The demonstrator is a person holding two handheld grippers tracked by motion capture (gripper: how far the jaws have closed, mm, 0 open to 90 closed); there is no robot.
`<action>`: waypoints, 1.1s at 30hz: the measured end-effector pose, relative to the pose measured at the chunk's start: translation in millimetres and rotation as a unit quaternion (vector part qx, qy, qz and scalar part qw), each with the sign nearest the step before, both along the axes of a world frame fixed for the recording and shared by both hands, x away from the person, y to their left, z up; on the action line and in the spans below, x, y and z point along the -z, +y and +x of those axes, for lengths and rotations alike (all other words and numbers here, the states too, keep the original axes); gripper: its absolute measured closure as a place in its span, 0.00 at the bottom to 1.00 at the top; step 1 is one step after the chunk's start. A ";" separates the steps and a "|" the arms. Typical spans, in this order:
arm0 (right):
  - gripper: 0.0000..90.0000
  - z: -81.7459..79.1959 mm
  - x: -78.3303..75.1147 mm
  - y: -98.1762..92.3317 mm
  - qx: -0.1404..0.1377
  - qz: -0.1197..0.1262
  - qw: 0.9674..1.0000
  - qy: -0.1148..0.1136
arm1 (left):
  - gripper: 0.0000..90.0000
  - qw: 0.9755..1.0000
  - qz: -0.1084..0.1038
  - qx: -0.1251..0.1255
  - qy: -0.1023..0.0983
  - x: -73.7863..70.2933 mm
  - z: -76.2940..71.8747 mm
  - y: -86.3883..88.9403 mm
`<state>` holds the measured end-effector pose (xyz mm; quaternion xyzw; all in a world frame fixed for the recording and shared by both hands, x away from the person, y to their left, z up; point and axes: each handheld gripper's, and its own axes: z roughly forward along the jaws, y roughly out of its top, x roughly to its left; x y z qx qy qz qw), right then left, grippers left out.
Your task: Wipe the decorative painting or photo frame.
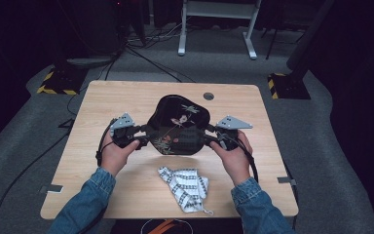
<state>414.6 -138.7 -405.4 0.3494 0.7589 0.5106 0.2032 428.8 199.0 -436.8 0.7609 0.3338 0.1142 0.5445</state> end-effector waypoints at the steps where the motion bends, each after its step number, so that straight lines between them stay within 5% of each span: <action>1: 0.68 -1.2 1.4 -1.1 0.004 -0.001 1.000 -0.001 | 0.59 1.000 -0.002 0.003 0.002 1.0 1.5 -1.4; 9: 0.72 -8.8 12.1 -3.2 0.013 -0.014 1.000 -0.008 | 0.53 1.000 -0.010 0.014 -0.009 11.1 16.9 -4.1; 19: 0.69 -13.1 15.5 -5.7 0.013 -0.009 1.000 -0.012 | 0.51 1.000 -0.023 0.020 -0.003 12.7 18.4 -4.5; 26: 0.60 -11.9 16.2 -5.3 0.004 0.003 1.000 -0.012 | 0.48 1.000 -0.010 0.013 -0.001 10.4 8.1 0.6; 33: 0.54 -8.6 11.9 -7.7 -0.011 0.021 1.000 -0.005 | 0.49 0.999 0.024 -0.026 0.009 2.0 -19.1 16.4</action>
